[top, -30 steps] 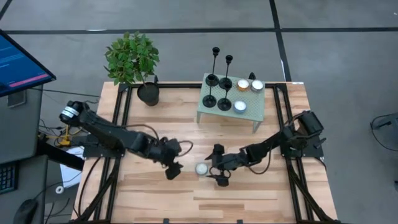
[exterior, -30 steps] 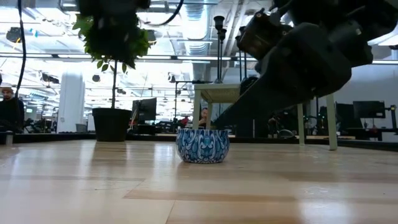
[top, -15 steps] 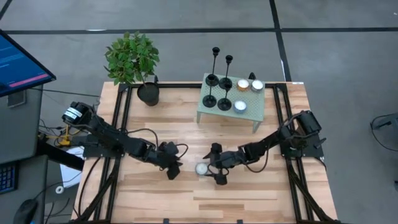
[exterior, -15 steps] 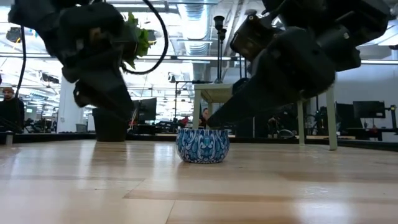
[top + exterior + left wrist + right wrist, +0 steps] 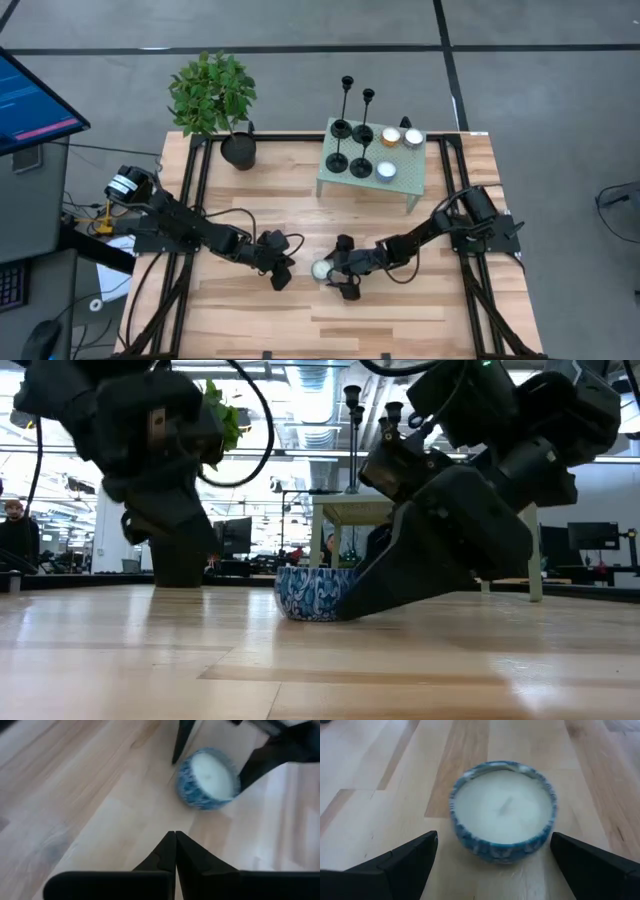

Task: Pick & Place candle stick holders
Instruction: Put the blue scented candle on the shelf

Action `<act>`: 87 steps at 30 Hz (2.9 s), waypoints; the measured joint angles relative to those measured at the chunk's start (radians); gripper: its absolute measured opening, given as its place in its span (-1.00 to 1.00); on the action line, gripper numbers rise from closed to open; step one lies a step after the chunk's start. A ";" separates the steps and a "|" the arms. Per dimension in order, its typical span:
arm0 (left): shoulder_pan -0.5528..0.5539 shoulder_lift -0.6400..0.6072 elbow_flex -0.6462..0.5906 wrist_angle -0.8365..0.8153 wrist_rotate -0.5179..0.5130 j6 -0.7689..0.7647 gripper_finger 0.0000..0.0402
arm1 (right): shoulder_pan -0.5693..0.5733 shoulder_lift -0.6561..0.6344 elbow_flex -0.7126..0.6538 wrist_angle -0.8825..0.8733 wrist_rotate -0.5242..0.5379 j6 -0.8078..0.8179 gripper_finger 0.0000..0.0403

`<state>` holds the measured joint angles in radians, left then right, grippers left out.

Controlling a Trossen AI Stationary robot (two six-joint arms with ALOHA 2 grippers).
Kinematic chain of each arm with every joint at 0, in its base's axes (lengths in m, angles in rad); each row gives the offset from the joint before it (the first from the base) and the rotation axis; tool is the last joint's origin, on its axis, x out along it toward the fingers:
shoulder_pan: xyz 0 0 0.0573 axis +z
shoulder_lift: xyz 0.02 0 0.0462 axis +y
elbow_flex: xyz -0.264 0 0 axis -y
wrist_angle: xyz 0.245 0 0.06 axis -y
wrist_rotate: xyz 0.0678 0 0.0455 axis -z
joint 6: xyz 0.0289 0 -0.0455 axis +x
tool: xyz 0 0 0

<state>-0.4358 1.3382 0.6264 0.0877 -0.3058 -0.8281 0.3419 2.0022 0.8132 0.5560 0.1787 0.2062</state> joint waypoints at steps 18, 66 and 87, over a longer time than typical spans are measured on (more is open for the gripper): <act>0.024 0.247 0.000 0.324 0.045 -0.023 -0.99 | -0.016 0.016 0.055 -0.025 0.004 -0.030 0.59; 0.038 0.247 0.001 0.377 -0.001 -0.022 -0.98 | -0.041 0.016 0.055 0.020 -0.104 0.020 0.83; 0.038 0.247 0.001 0.393 -0.001 -0.052 -0.98 | -0.026 0.096 0.120 0.041 -0.063 -0.011 0.66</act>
<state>-0.3980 1.5852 0.6270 0.4805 -0.3065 -0.8803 0.3158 2.0987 0.9331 0.5970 0.1155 0.1956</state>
